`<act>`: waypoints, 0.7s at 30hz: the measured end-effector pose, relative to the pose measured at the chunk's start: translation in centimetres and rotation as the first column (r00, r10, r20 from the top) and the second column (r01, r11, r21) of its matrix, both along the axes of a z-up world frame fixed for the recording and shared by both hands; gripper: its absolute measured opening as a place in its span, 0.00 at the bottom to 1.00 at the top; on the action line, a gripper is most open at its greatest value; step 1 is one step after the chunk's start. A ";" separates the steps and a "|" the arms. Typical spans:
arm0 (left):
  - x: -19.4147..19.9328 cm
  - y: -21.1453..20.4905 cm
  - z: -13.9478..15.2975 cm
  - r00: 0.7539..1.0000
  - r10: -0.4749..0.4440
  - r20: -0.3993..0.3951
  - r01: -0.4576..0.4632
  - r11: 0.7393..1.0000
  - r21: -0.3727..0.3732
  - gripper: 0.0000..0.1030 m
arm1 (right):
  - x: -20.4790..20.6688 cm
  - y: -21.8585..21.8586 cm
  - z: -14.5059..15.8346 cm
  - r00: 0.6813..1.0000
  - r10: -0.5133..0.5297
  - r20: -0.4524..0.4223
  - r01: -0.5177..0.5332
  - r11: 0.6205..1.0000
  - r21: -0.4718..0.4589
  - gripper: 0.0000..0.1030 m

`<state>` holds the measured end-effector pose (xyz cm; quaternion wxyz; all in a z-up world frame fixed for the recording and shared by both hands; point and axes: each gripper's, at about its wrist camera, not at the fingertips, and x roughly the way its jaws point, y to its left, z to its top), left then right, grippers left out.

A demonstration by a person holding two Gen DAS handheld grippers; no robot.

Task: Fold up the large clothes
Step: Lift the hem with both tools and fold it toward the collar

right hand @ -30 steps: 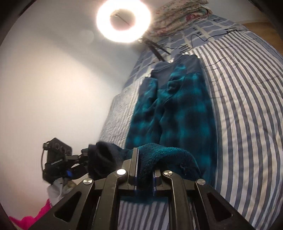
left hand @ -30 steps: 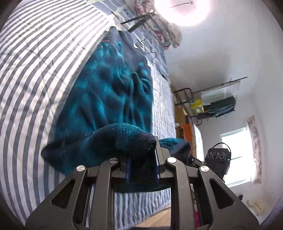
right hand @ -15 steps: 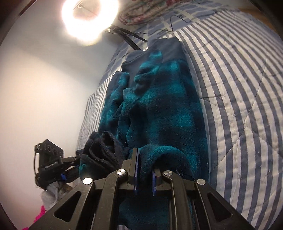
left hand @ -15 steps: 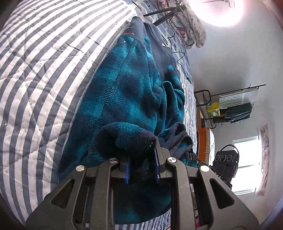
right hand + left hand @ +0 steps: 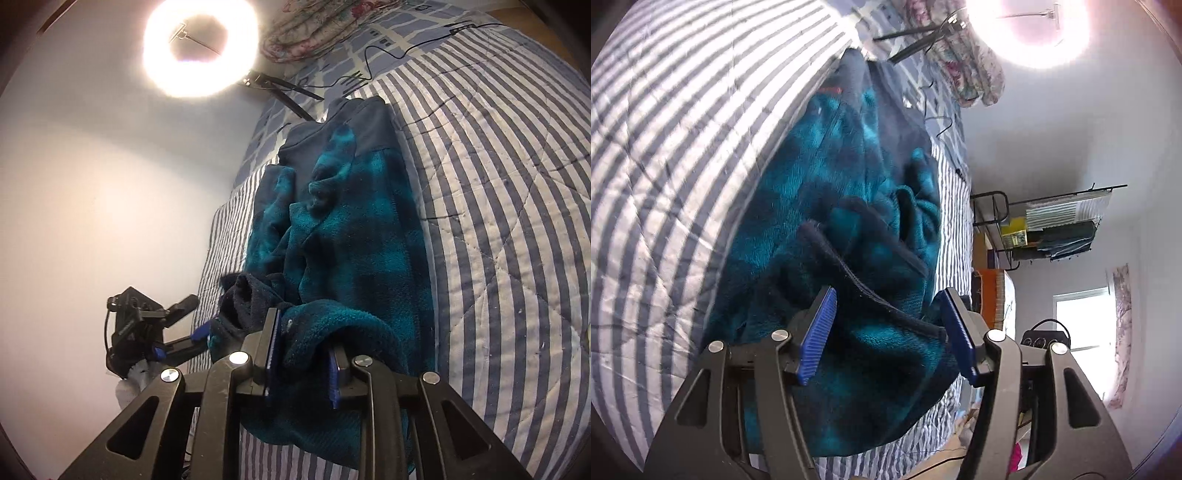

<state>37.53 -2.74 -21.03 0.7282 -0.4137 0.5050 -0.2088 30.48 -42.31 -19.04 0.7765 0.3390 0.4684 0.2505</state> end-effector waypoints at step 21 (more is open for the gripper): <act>-4.9 -3.7 2.8 0.940 -0.298 0.164 0.233 0.916 0.327 0.44 | -3.9 10.9 3.6 0.914 0.359 0.190 -0.312 0.919 -0.240 0.27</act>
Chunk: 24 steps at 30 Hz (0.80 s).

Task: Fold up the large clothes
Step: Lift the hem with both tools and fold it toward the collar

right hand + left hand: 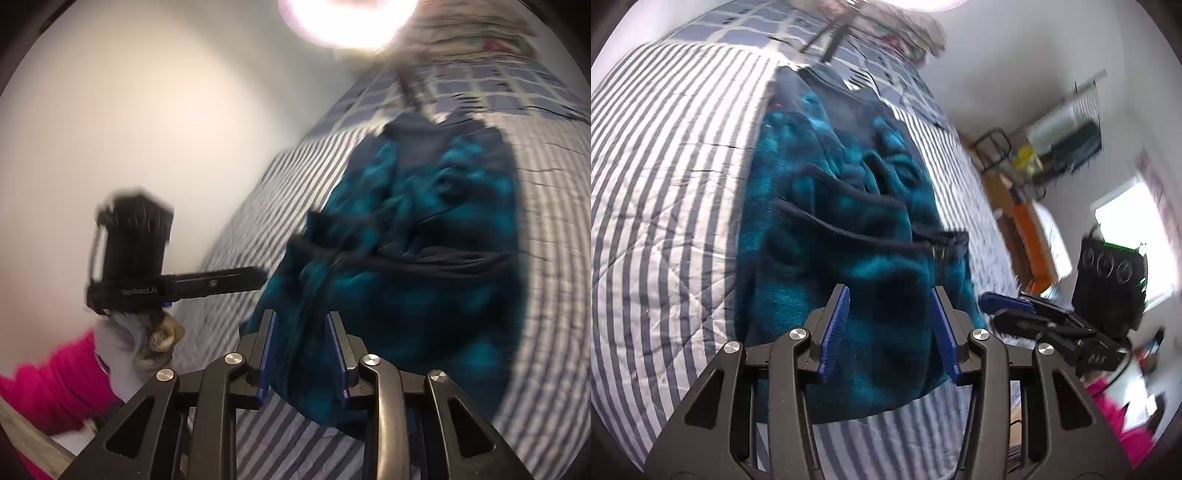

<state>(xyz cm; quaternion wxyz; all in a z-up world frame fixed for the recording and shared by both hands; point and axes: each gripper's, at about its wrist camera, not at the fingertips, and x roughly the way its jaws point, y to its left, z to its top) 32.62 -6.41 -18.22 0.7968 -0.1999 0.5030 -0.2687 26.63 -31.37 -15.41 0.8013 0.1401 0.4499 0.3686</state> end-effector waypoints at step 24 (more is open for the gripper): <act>4.3 3.1 0.3 0.994 0.043 0.097 -0.056 0.989 0.136 0.48 | 5.1 -10.2 -1.4 0.941 -0.338 0.024 0.338 0.935 -0.108 0.31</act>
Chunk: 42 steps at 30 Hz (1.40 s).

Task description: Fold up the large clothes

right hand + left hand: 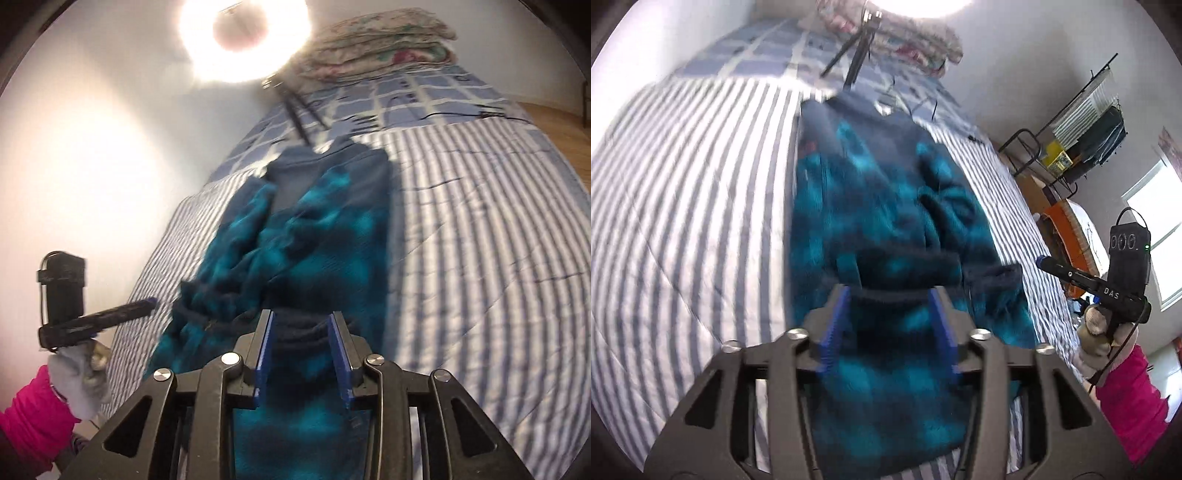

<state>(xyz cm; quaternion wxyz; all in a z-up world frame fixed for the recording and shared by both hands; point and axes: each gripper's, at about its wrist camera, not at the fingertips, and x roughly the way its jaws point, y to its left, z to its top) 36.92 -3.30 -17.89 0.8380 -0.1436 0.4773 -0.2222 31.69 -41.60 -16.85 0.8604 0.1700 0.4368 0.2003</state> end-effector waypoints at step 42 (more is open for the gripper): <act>28.6 -1.1 -7.5 0.999 -0.031 -0.042 0.020 0.970 -0.241 0.10 | 27.2 -0.8 -6.1 0.998 -0.018 0.057 0.010 0.989 0.146 0.07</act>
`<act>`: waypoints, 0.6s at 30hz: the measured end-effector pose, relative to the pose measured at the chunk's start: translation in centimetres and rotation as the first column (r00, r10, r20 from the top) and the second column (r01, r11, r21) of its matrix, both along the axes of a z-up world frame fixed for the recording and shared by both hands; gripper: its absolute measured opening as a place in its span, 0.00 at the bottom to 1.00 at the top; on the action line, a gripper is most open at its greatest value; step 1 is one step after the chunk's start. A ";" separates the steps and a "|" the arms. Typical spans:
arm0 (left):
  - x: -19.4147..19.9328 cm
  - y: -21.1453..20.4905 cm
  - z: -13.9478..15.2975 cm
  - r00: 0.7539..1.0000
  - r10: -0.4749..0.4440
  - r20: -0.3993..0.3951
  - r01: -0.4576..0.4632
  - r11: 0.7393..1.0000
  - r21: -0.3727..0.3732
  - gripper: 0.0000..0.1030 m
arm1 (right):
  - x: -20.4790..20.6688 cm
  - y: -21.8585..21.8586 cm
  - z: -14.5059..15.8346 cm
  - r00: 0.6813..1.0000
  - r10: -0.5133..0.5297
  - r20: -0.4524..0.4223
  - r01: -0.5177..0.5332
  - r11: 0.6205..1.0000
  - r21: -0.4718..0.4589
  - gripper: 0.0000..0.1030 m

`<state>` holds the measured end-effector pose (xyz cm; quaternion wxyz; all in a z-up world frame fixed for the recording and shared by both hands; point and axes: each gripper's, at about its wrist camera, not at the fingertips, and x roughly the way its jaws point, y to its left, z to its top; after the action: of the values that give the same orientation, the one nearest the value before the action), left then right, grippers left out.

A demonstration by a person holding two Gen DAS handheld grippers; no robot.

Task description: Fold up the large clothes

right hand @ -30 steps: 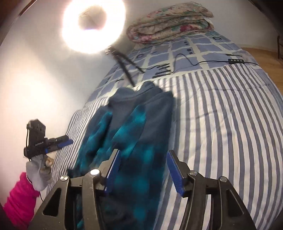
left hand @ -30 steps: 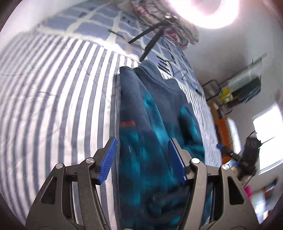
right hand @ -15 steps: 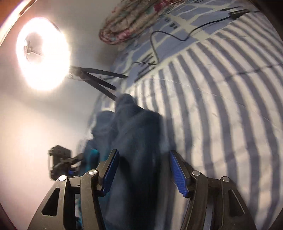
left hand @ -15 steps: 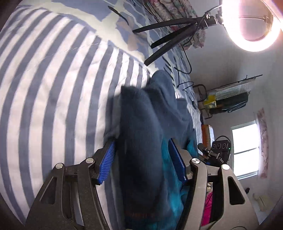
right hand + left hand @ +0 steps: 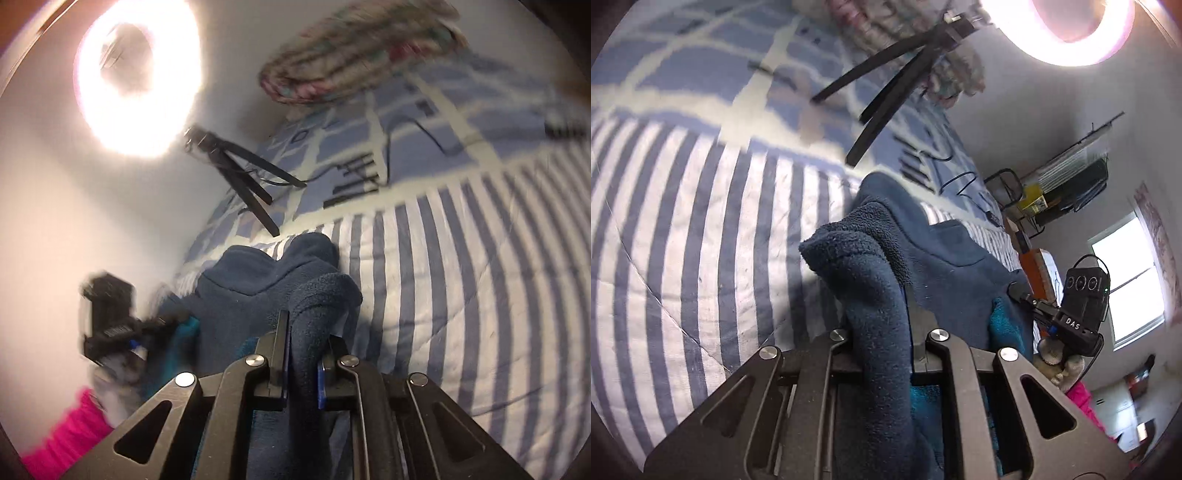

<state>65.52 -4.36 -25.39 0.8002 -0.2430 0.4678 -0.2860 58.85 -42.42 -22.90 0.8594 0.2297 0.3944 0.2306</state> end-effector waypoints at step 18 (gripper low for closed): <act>-9.8 -1.6 9.6 0.990 -0.006 0.144 0.014 0.999 -0.051 0.08 | -8.4 0.9 10.4 0.987 0.025 0.159 -0.014 0.997 -0.070 0.07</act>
<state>55.77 -5.92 -15.81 0.8237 -0.2402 0.4027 -0.3187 50.50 -41.54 -12.48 0.8932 0.1771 0.3343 0.2430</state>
